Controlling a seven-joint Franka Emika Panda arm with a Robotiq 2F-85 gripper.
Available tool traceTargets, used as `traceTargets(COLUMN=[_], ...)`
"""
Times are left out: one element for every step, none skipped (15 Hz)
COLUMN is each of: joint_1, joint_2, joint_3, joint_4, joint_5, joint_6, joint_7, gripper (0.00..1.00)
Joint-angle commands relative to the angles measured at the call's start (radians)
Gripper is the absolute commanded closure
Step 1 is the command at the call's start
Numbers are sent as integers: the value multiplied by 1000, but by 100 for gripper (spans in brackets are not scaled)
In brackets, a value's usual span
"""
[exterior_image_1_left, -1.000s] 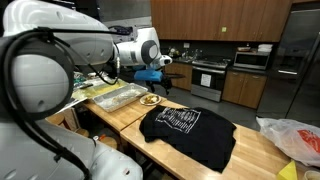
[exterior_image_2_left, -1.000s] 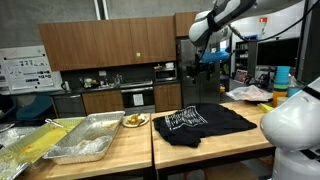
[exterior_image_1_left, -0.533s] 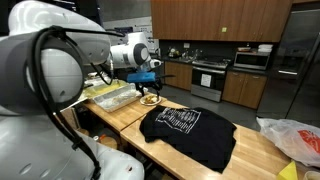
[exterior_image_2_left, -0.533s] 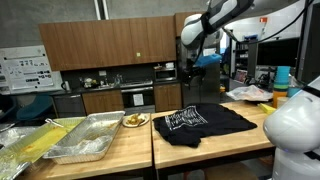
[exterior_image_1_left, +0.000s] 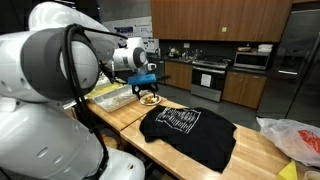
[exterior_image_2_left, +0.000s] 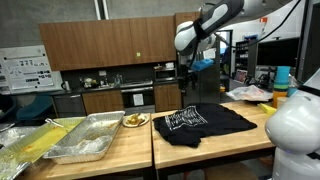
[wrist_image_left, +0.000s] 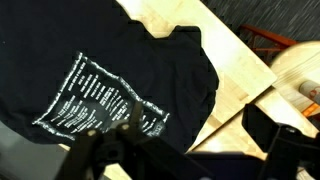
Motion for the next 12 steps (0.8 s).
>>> traceTargets(joint_1=[18,18,19,26,32,37,41,42,43,43,39,34], joint_2=[86,104,125,153,177,198,219,239,261,282,305,326], joint_3=[-11,-11,-13,-21,-28,-33,-37,-39,-40,-39,-34,-28], joint_4=[46,50,55,67,78,88,98,111,127,142,159,174], joint_5=[2,-1,0,11,24,40,59,74,88,103,107,106], joint_6=[33,43,59,67,74,83,91,95,94,90,86,82], joint_7=[-59,-71,-94,-151,-208,-266,-316,-361,-402,-440,-466,-487], gripper=[0,0,0,0,0,0,0,0,0,0,0,0])
